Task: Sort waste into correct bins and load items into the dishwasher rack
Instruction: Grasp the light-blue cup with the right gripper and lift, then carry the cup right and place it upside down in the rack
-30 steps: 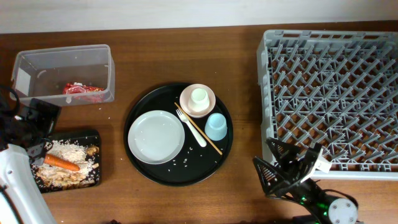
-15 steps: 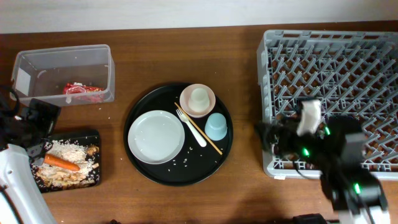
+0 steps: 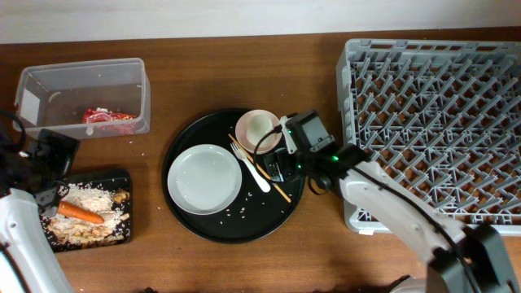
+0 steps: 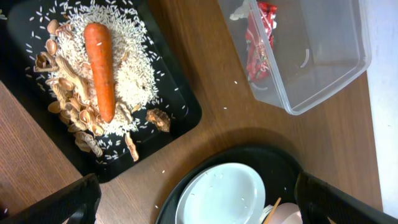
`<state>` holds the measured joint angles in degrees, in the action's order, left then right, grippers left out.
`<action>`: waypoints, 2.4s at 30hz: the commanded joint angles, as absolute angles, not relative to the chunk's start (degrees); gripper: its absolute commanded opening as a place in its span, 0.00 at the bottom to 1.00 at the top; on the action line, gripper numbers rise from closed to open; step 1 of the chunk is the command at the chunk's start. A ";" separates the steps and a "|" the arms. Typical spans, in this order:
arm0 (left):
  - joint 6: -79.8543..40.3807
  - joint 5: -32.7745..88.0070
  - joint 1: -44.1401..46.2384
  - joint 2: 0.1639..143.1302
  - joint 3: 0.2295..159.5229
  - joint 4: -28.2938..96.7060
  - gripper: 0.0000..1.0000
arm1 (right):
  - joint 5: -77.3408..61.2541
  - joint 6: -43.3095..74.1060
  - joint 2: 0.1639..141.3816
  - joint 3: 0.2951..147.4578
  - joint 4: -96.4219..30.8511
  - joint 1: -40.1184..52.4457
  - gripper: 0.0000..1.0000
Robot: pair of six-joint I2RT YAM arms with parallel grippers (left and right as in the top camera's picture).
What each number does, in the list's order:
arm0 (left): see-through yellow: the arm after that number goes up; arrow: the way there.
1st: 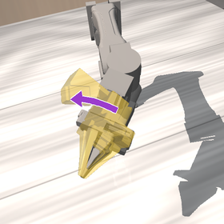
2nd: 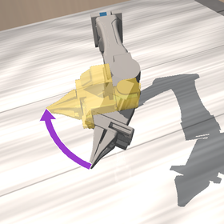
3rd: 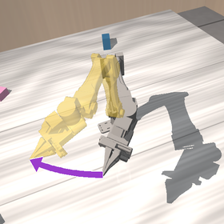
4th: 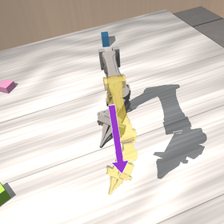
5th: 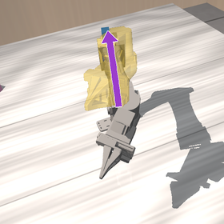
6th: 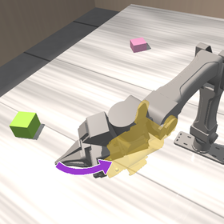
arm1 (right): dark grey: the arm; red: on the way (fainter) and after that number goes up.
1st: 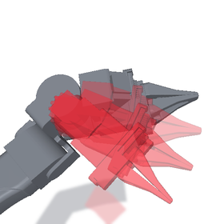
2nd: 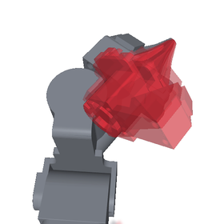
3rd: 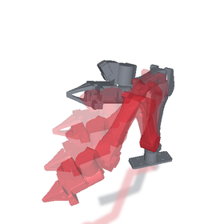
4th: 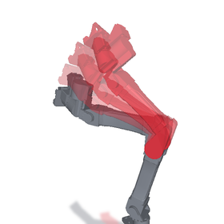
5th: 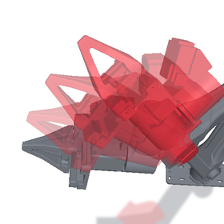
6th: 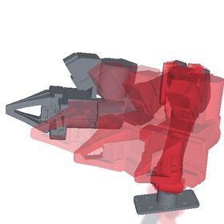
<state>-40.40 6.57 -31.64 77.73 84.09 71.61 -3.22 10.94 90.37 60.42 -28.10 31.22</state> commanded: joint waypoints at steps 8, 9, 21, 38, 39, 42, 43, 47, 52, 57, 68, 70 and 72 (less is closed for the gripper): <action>-41.12 6.15 -31.90 77.45 84.09 71.66 0.99 | -1.76 11.18 94.15 61.39 -24.45 31.48 0.99; -41.12 6.15 -31.90 77.45 84.09 71.68 0.99 | -2.37 11.16 94.39 61.30 -24.47 31.48 0.99; -41.12 6.15 -31.94 77.49 84.09 71.66 0.99 | 1.87 11.27 101.23 61.30 -23.77 31.48 0.96; -41.12 6.15 -31.94 77.54 84.09 71.66 0.99 | 1.83 14.00 95.61 61.73 -24.91 31.44 0.68; -41.12 6.15 -31.94 77.54 84.09 71.66 0.99 | 1.80 14.00 93.95 61.93 -25.63 31.44 0.65; -41.12 6.15 -31.94 77.54 84.09 71.68 0.99 | 2.24 14.00 89.06 62.13 -27.33 31.38 0.63; -41.12 6.15 -31.94 77.54 84.09 71.68 0.99 | 2.24 14.00 87.64 62.15 -27.73 31.20 0.63; -41.12 6.15 -31.94 77.54 84.09 71.68 0.99 | 2.24 14.00 79.00 62.74 -31.33 26.92 0.64; -41.12 6.15 -31.94 77.54 84.09 71.66 0.99 | 2.24 12.10 69.78 63.33 -36.10 12.43 0.64; -41.12 6.15 -31.94 77.54 84.09 71.68 0.99 | 1.23 10.74 67.05 63.33 -36.84 -10.35 0.64; -41.12 6.15 -31.94 77.54 84.09 71.66 0.99 | 1.37 13.74 80.75 63.33 -27.16 -34.13 0.69; -41.12 6.15 -31.94 77.54 84.09 71.68 0.99 | 1.39 13.74 83.11 63.33 -26.35 -35.16 0.70; -41.12 6.15 -31.94 77.54 84.09 71.66 0.99 | 1.43 13.74 85.38 63.33 -26.13 -35.33 0.69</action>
<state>-40.38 6.59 -31.64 77.73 84.09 71.61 0.56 14.31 82.83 62.15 -26.63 -34.74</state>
